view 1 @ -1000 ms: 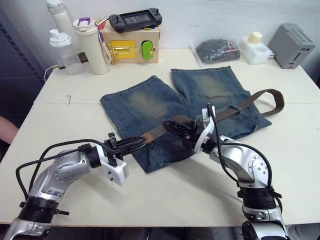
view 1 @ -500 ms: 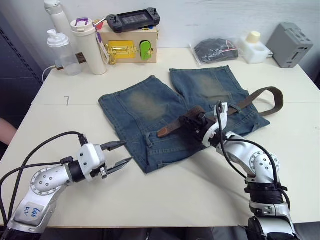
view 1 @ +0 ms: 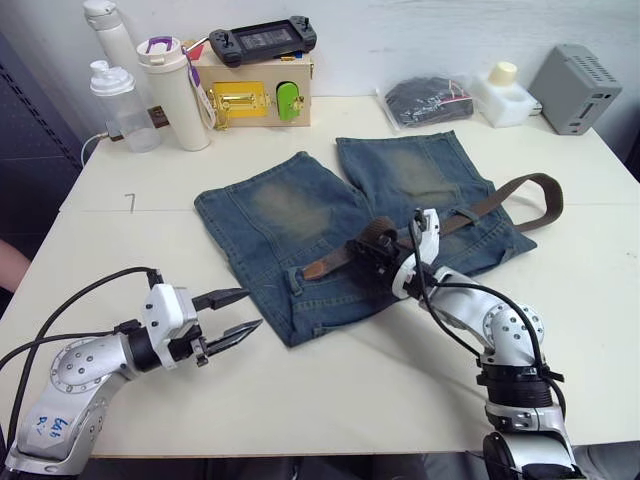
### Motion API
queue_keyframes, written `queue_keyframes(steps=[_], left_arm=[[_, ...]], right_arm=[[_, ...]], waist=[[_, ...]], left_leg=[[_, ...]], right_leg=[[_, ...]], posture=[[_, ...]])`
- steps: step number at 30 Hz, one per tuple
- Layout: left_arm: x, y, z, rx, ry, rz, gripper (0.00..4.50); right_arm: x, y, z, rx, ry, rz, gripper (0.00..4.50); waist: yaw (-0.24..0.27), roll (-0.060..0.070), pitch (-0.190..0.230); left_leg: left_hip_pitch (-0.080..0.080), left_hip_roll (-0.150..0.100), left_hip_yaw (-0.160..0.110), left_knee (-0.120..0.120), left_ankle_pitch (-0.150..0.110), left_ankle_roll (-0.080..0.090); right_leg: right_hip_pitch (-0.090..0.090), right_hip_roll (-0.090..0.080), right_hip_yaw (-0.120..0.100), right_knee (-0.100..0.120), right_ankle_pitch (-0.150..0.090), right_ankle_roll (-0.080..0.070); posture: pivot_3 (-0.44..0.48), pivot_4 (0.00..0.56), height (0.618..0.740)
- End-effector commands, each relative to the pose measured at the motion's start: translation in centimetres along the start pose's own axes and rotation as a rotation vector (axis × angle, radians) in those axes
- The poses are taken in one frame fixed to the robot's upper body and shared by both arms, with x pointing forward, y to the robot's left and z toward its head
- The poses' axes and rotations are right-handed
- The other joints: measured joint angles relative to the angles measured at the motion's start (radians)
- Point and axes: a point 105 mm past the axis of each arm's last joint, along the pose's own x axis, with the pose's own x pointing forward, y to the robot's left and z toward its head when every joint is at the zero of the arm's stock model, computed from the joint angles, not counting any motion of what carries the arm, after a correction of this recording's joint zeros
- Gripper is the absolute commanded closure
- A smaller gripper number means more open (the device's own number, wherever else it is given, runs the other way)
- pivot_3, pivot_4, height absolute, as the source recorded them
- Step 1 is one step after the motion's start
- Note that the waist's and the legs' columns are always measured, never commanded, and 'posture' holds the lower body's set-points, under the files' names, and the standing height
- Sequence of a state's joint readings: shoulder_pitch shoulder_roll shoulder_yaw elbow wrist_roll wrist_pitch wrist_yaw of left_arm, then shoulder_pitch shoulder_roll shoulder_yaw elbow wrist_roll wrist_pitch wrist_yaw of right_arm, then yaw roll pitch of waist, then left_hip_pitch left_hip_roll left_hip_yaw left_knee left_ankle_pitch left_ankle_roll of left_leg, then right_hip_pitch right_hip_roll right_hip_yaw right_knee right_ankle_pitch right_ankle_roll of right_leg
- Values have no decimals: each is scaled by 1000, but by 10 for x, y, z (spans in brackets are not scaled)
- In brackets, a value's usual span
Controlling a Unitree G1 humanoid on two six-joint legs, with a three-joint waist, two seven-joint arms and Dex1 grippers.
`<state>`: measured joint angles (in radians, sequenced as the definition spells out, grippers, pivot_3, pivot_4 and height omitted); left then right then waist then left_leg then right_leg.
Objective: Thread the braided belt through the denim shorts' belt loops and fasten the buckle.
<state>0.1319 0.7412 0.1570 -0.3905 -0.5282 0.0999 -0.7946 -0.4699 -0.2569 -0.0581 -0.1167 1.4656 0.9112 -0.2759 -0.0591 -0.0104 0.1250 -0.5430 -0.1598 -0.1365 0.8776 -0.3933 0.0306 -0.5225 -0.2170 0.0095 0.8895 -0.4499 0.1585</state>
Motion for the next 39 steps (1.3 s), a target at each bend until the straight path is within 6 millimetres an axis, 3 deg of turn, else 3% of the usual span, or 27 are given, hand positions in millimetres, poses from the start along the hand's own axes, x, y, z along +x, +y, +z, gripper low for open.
queue_keyframes(steps=[1, 13, 27, 33, 39], left_arm=[[0, 4, 8, 38, -21, 17, 1785], [1, 3, 5, 50, -13, 13, 1785], [-3, 3, 0, 53, 4, 17, 1785], [-6, 5, 0, 46, 7, 26, 1785], [-11, 7, -1, 38, 24, 42, 1785]], right_arm=[[3, 24, -11, -74, 62, 83, 4500], [26, 41, -36, -211, 129, 95, 4500], [32, 63, -27, -484, -53, 178, 4500], [28, 52, -39, -577, -50, 109, 4500], [27, 57, -67, -581, 13, 117, 4500]], waist=[[0, 0, 0], [-6, 0, 0], [-13, 0, 0], [-14, 0, 0], [-16, 0, 0]], left_leg=[[0, 0, 0, 0, 0, 0], [0, 0, 0, -1, 0, 0], [0, 0, 0, -2, 0, -1], [1, 0, 0, -2, 0, -1], [1, 0, 0, -2, 0, -1]], right_leg=[[0, 0, 0, 0, 0, 0], [-1, 0, 0, 0, 0, 0], [-2, 0, 0, 0, 0, 0], [-1, 0, 0, 1, 0, 0], [-1, 0, 0, 1, 0, 0]], posture=[[0, 150, 645], [0, 150, 645], [0, 150, 645], [0, 150, 645], [0, 150, 645]])
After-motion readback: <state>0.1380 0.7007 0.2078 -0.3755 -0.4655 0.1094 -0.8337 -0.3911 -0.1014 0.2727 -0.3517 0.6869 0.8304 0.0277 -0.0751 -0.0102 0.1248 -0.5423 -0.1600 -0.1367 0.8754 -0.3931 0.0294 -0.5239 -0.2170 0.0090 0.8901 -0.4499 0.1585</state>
